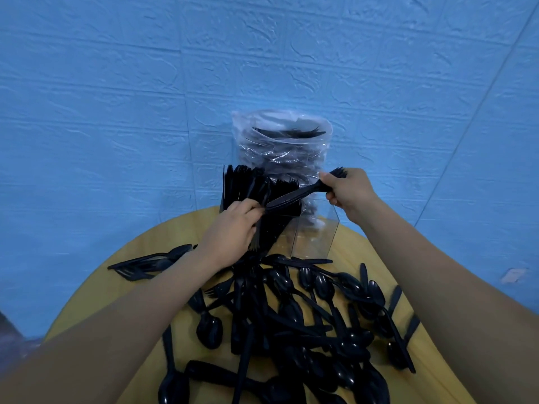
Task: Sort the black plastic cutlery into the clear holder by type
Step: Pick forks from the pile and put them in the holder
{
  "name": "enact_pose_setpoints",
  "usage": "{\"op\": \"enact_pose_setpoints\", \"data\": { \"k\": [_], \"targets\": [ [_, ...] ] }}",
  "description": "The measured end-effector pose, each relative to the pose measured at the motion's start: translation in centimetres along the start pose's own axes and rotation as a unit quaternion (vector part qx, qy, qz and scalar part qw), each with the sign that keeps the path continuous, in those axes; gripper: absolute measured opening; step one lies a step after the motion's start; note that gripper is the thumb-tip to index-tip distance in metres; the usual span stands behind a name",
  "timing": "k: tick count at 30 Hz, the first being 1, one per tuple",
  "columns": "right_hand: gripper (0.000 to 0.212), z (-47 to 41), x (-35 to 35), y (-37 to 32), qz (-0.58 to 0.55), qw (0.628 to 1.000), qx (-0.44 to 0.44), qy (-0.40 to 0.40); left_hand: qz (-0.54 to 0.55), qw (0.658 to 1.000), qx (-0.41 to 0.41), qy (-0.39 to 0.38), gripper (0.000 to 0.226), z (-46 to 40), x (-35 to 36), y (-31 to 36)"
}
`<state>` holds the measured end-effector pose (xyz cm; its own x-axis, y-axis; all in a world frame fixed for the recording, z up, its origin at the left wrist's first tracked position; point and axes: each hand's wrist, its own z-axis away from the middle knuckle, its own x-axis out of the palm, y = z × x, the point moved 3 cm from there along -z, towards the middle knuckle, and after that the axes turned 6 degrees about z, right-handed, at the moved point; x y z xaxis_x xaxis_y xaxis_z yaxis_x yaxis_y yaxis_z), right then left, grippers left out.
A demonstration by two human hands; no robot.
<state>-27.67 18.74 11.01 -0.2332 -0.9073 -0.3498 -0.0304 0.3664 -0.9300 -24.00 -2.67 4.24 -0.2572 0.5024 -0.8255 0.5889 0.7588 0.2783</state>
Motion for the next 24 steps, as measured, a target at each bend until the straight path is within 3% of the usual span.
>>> {"op": "enact_pose_setpoints", "data": {
  "k": [5, 10, 20, 24],
  "targets": [
    [0.025, -0.3, -0.2, -0.8, 0.107, 0.990, -0.046, 0.077, -0.028, 0.998, 0.050, 0.018, 0.047, 0.6, 0.4, -0.4],
    [0.023, 1.4, 2.0, -2.3, 0.292, 0.935, -0.163, 0.118, -0.039, 0.997, 0.063, 0.023, 0.048, 0.6, 0.2, -0.2],
    [0.032, 3.4, 8.2, -0.8, 0.460, 0.848, -0.253, 0.067, -0.042, 0.996, 0.075, 0.006, 0.050, 0.8, -0.1, -0.4],
    [0.030, 2.9, 7.8, -0.4, 0.434, 0.857, -0.273, 0.051, -0.042, 0.996, 0.075, 0.003, 0.050, 0.8, 0.0, -0.4]
  ]
}}
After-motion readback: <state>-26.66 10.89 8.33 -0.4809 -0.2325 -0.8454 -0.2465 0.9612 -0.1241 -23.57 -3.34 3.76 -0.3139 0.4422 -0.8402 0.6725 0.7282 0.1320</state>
